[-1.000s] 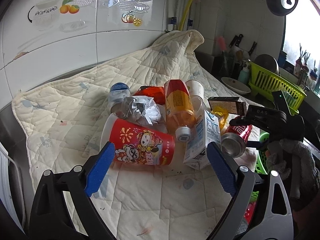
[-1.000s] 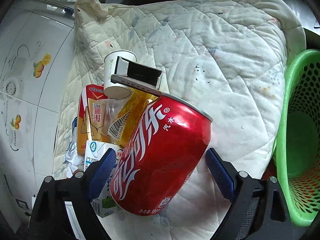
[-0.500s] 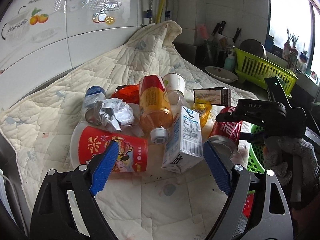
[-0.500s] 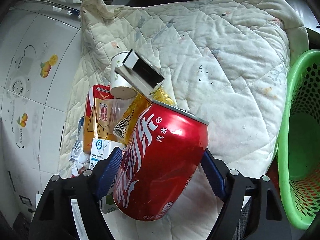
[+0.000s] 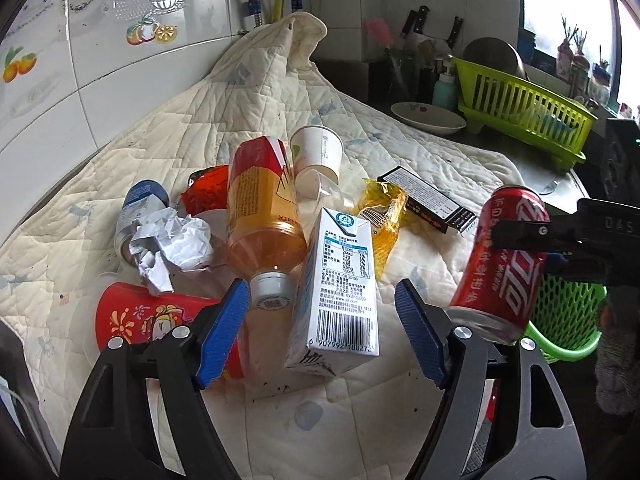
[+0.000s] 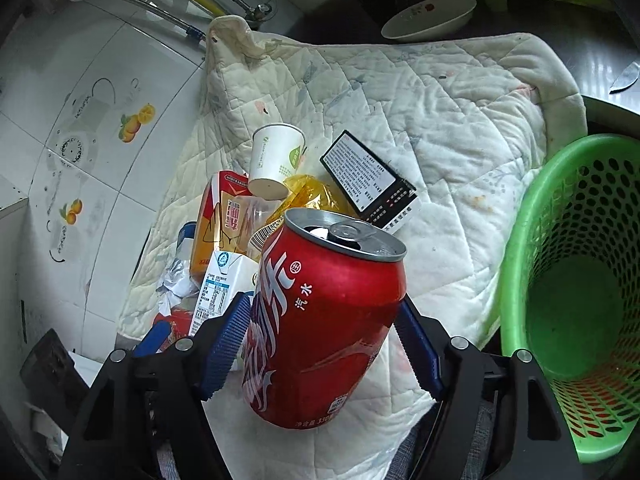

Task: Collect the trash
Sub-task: 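Drop the can into the green basket with the right tool while the left tool grasps the milk carton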

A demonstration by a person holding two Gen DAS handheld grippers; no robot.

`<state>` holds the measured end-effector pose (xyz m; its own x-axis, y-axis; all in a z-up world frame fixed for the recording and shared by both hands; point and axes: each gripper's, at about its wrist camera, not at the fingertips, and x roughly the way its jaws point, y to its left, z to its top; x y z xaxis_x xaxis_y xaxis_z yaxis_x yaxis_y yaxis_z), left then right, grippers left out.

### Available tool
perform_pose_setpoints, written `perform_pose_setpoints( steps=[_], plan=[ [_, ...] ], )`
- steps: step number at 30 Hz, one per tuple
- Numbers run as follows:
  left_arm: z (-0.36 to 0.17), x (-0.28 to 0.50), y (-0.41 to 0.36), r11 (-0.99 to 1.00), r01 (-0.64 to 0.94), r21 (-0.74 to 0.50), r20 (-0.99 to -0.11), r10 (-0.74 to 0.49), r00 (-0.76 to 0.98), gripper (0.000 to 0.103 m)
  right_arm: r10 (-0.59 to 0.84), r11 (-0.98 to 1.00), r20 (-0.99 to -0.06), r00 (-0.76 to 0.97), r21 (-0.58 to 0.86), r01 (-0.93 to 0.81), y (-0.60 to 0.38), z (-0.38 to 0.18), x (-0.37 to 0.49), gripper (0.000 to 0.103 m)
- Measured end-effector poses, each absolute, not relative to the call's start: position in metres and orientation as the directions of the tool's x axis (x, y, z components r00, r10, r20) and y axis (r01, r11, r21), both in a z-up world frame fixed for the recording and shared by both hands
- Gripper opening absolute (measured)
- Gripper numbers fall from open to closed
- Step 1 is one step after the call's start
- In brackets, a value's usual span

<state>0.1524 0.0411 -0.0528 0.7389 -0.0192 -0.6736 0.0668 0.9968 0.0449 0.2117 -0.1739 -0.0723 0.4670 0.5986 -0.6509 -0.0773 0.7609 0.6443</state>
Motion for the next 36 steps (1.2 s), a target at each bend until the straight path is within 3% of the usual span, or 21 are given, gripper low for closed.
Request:
perform_pose_setpoints(
  steps=[9, 17, 19, 25, 36],
  plan=[
    [-0.07, 0.184, 0.024, 0.987, 0.09, 0.134, -0.712, 0.033, 0.702, 0.068, 0.485, 0.841, -0.67, 0.562, 0.533, -0.092, -0.214, -0.053, 0.185, 0.07],
    [-0.081, 0.195, 0.023, 0.986, 0.089, 0.14, -0.735, 0.043, 0.677, 0.052, 0.262, 0.942, -0.721, 0.642, 0.336, -0.007, -0.265, -0.055, 0.165, 0.07],
    [-0.082, 0.195, 0.021, 0.985, 0.094, 0.145, -0.737, 0.044, 0.675, 0.043, 0.202, 0.958, -0.728, 0.655, 0.287, 0.024, -0.277, -0.057, 0.161, 0.07],
    [-0.076, 0.189, 0.025, 0.992, 0.074, 0.105, -0.73, 0.027, 0.683, 0.04, 0.093, 0.973, -0.748, 0.657, 0.208, 0.098, -0.3, -0.069, 0.154, 0.07],
    [-0.034, 0.152, 0.02, 0.994, 0.098, 0.045, -0.651, -0.046, 0.757, 0.04, 0.042, 0.97, -0.775, 0.631, 0.184, 0.16, -0.324, -0.086, 0.148, 0.07]
  ],
)
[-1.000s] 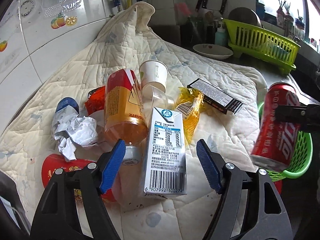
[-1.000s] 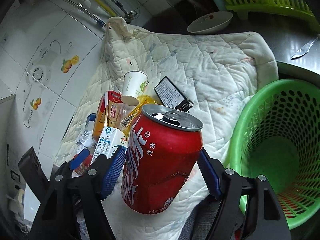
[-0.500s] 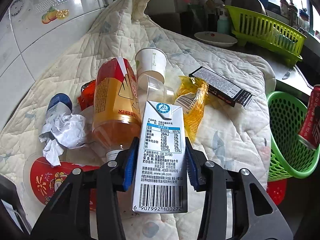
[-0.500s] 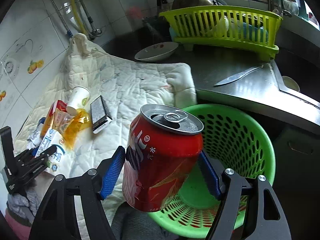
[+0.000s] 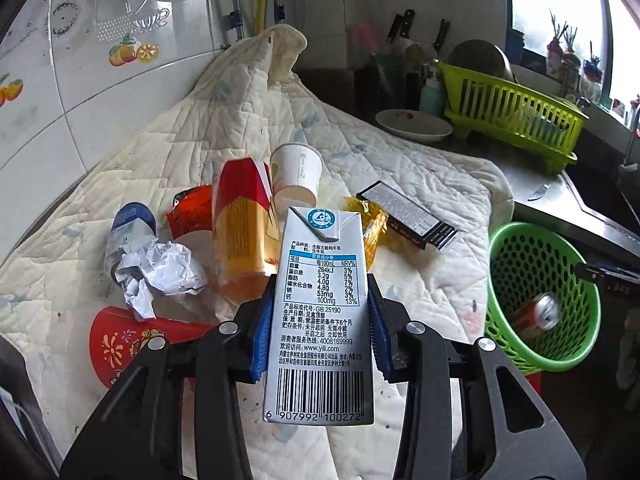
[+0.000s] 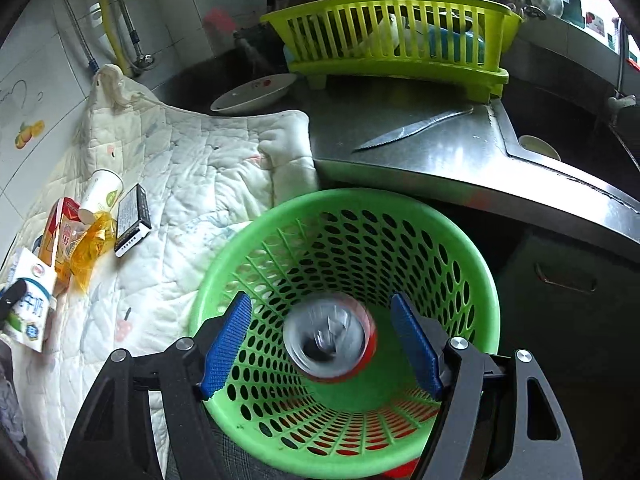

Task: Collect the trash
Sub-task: 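Drop the can into the green basket with the right tool while the left tool grasps the milk carton, then carry the milk carton over the green basket and release it with the left tool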

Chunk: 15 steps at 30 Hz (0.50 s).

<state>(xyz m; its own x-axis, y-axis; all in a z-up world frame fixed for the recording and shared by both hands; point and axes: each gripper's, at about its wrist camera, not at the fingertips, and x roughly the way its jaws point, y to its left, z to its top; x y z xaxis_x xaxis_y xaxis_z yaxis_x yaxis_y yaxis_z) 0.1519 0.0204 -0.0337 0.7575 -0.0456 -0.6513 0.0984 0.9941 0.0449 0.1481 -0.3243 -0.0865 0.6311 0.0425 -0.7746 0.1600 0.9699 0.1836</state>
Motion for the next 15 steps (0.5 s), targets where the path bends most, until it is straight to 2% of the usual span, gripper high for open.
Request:
perform_pose_setpoints(
  steps=[8, 15],
  plan=[
    [-0.01, 0.139, -0.011, 0.977, 0.211, -0.018, -0.616, -0.177, 0.768, 0.04, 0.052, 0.968, -0.76, 0.648, 0.197, 0.154, -0.329, -0.082, 0.131, 0.071],
    [-0.018, 0.143, -0.058, 0.95, 0.31, -0.047, -0.626, -0.27, 0.731, 0.04, 0.05, 0.969, -0.733, 0.679, 0.2, 0.145, -0.339, -0.069, 0.109, 0.076]
  ],
)
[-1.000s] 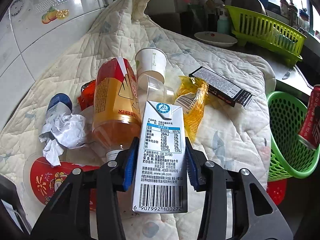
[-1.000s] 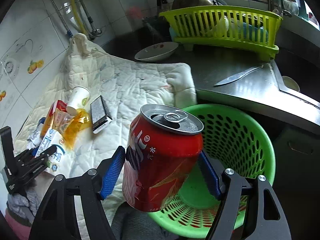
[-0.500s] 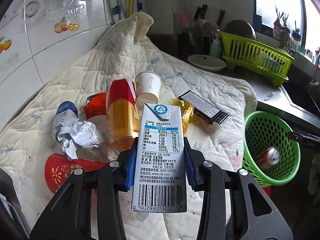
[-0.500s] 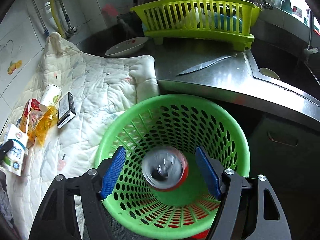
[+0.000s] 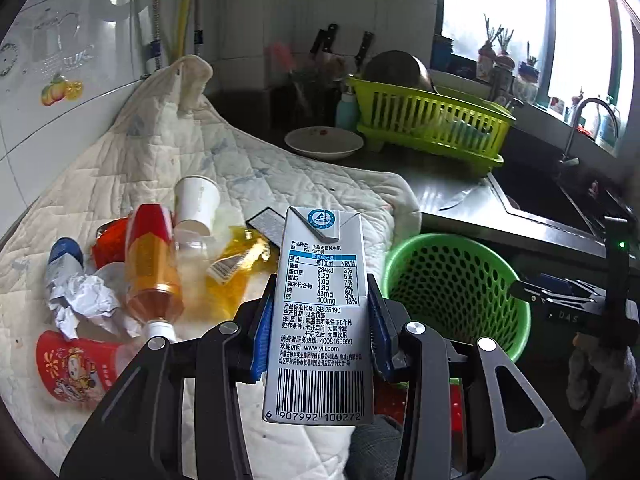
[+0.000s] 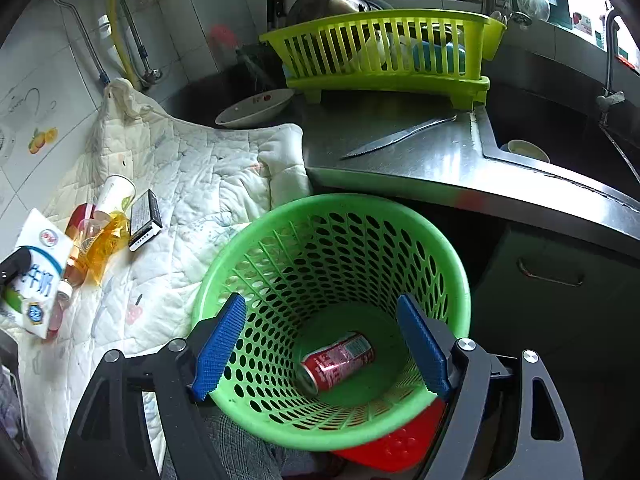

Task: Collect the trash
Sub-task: 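Carry the milk carton over the green basket and release it with the left tool, then reach the left tool to the crumpled foil and grasp it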

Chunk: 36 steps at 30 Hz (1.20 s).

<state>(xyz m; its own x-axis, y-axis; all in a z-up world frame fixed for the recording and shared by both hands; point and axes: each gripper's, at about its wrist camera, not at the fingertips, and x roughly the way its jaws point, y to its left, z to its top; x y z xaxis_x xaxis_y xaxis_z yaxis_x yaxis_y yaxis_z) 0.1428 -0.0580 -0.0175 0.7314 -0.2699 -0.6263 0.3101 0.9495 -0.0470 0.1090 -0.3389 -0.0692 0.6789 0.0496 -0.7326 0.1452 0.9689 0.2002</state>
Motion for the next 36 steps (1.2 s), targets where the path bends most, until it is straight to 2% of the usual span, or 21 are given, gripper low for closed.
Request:
perform_pose_setpoints(
  steps=[9, 27, 29, 30, 31, 36],
  plan=[
    [-0.033, 0.151, -0.119, 0.91, 0.407, -0.079, -0.64, -0.359, 0.679, 0.04, 0.011, 0.978, -0.686, 0.727, 0.16, 0.137, -0.353, -0.05, 0.079, 0.084],
    [-0.054, 0.166, -0.195, 0.873, 0.475, -0.11, -0.684, -0.413, 0.601, 0.042, -0.031, 0.978, -0.65, 0.76, 0.136, 0.156, -0.383, -0.043, 0.054, 0.086],
    [-0.054, 0.163, -0.199, 0.869, 0.484, -0.103, -0.68, -0.416, 0.603, 0.048, -0.028, 0.977, -0.648, 0.761, 0.143, 0.157, -0.385, -0.043, 0.053, 0.086],
    [-0.054, 0.161, -0.2, 0.868, 0.488, -0.097, -0.677, -0.416, 0.606, 0.058, -0.029, 0.977, -0.647, 0.762, 0.144, 0.159, -0.386, -0.043, 0.053, 0.086],
    [-0.053, 0.159, -0.201, 0.866, 0.491, -0.092, -0.67, -0.419, 0.613, 0.062, -0.029, 0.977, -0.646, 0.762, 0.144, 0.159, -0.386, -0.043, 0.053, 0.086],
    [-0.046, 0.152, -0.199, 0.869, 0.491, -0.061, -0.657, -0.406, 0.635, 0.064, -0.02, 0.977, -0.649, 0.761, 0.147, 0.151, -0.382, -0.044, 0.054, 0.086]
  ],
)
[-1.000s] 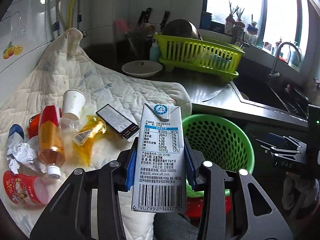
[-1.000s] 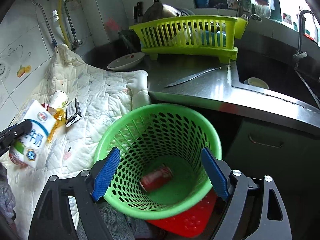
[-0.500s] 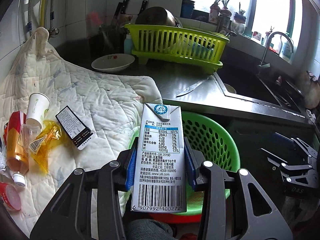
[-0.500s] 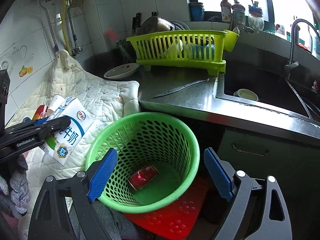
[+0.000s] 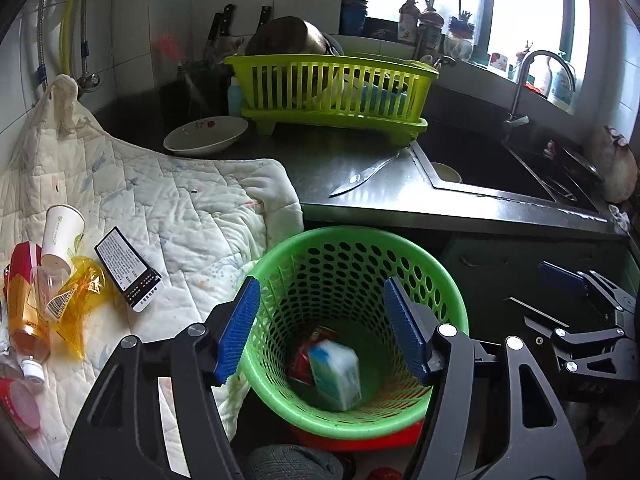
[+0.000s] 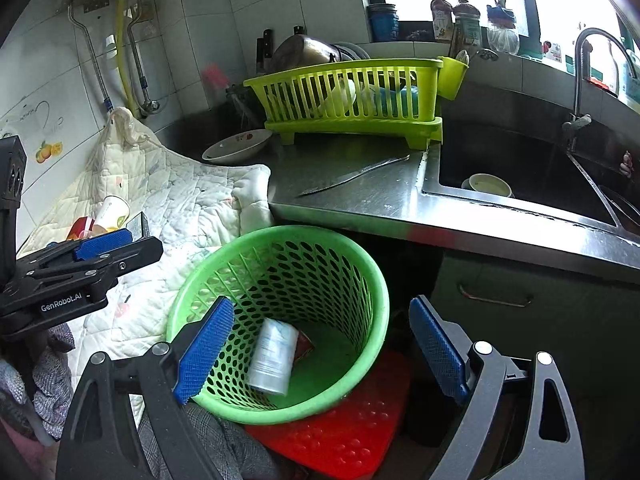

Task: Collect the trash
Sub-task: 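Reach the left tool to the crumpled foil and grasp it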

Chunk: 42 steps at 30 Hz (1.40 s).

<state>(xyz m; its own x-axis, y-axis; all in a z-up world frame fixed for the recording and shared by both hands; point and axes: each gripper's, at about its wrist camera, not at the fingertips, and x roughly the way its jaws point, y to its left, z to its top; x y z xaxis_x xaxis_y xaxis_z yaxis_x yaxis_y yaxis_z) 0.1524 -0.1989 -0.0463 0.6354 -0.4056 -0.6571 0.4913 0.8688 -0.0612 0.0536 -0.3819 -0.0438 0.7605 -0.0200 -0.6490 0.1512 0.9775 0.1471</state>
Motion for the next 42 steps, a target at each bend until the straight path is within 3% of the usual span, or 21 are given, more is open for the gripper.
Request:
perform_pose_setpoints(
  steps=[10, 20, 29, 36, 42],
  plan=[
    [-0.033, 0.147, -0.15, 0.922, 0.385, -0.036, -0.636, -0.318, 0.703, 0.072, 0.023, 0.986, -0.645, 0.764, 0.142, 0.09, -0.352, -0.039, 0.064, 0.088],
    [-0.03, 0.143, -0.081, 0.973, 0.224, -0.052, -0.641, -0.205, 0.74, 0.073, 0.102, 0.989, -0.647, 0.756, 0.147, -0.008, -0.311, -0.034, 0.087, 0.089],
    [-0.027, 0.143, 0.001, 0.998, -0.006, -0.06, -0.65, -0.035, 0.759, 0.073, 0.193, 0.981, -0.653, 0.732, 0.144, -0.13, -0.258, -0.032, 0.115, 0.089],
    [-0.019, 0.156, 0.073, 0.973, -0.23, 0.002, -0.628, 0.18, 0.757, 0.073, 0.245, 0.969, -0.659, 0.712, 0.141, -0.203, -0.221, -0.032, 0.132, 0.089],
    [-0.026, 0.182, 0.131, 0.931, -0.365, -0.03, -0.678, 0.249, 0.691, 0.073, 0.27, 0.959, -0.671, 0.691, 0.123, -0.255, -0.194, -0.035, 0.148, 0.089]
  ],
)
